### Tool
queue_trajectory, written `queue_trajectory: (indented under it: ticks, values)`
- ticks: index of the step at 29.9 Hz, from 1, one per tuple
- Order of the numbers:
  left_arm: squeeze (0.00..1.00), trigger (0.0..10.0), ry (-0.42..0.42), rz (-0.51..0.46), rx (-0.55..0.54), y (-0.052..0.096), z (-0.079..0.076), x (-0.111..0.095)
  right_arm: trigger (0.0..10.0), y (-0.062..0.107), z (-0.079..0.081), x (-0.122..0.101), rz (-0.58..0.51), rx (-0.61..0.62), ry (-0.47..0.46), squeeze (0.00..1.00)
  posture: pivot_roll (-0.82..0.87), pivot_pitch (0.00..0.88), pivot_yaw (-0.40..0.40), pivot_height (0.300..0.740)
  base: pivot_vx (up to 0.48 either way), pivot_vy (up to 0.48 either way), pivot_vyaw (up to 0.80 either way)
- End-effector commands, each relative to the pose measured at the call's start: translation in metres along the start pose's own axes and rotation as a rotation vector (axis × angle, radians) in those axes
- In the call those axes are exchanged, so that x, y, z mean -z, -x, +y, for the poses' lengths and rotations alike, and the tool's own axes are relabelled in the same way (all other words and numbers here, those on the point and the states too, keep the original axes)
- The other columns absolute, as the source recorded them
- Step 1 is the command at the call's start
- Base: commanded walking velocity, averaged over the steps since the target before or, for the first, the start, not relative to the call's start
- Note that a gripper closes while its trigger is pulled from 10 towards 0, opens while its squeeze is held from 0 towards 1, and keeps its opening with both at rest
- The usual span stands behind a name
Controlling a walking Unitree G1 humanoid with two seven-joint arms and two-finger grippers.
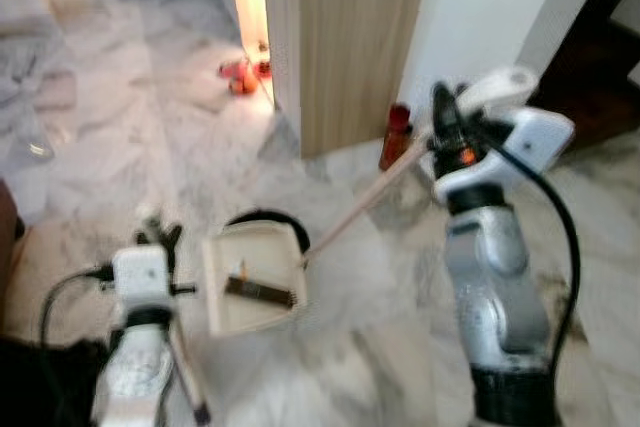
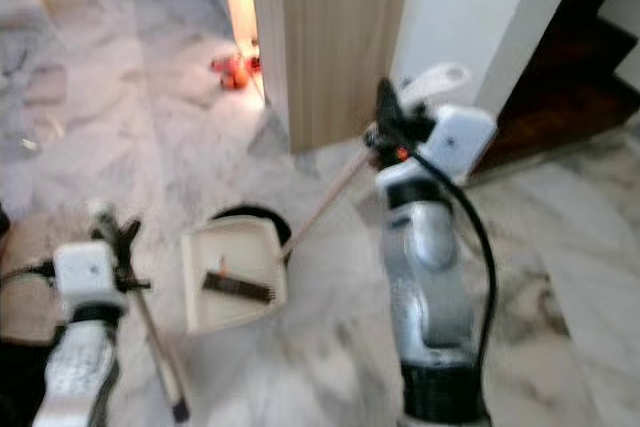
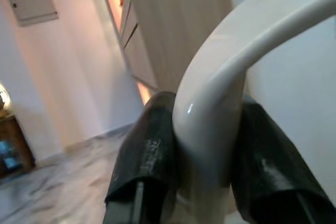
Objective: Sweep floor
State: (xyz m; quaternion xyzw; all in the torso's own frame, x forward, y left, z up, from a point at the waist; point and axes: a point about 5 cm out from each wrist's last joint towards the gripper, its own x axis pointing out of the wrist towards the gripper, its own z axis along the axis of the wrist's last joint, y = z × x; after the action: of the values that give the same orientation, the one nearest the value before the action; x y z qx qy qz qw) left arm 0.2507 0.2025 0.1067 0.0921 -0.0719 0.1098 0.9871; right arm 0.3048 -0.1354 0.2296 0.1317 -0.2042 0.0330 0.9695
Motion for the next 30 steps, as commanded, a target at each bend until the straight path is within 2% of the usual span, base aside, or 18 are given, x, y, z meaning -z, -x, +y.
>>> queue_trajectory:
  ticks: [1, 7, 12, 17, 30]
  values:
    - [0.00, 10.0, -0.021, -0.038, -0.022, -0.0016, 0.0074, -0.0066, 10.0, -0.0033, 0.0114, -0.0134, -0.072, -0.036, -0.034, 0.00, 0.16, 0.093, -0.027, 0.740, 0.382, 0.000, 0.00]
    - [0.00, 10.0, -0.021, -0.043, -0.026, -0.0015, 0.0077, -0.0073, 10.0, -0.0027, 0.0126, -0.0142, -0.080, -0.047, -0.016, 0.00, 0.17, 0.083, -0.027, 0.740, 0.383, 0.000, 0.00]
    - [0.00, 10.0, -0.023, -0.048, -0.029, -0.0012, 0.0082, -0.0083, 10.0, -0.0022, 0.0154, -0.0152, -0.090, -0.063, -0.024, 0.00, 0.17, 0.076, -0.025, 0.740, 0.382, 0.000, 0.67]
    - [0.00, 10.0, -0.022, -0.051, -0.028, -0.0008, 0.0084, -0.0084, 10.0, -0.0022, 0.0159, -0.0140, -0.084, -0.064, -0.033, 0.00, 0.17, 0.070, -0.024, 0.740, 0.381, 0.000, 0.17]
    - [0.00, 10.0, -0.019, -0.064, -0.028, -0.0008, 0.0079, -0.0102, 10.0, -0.0029, 0.0160, -0.0167, -0.095, -0.060, -0.034, 0.00, 0.17, 0.086, -0.026, 0.740, 0.000, 0.000, 0.00]
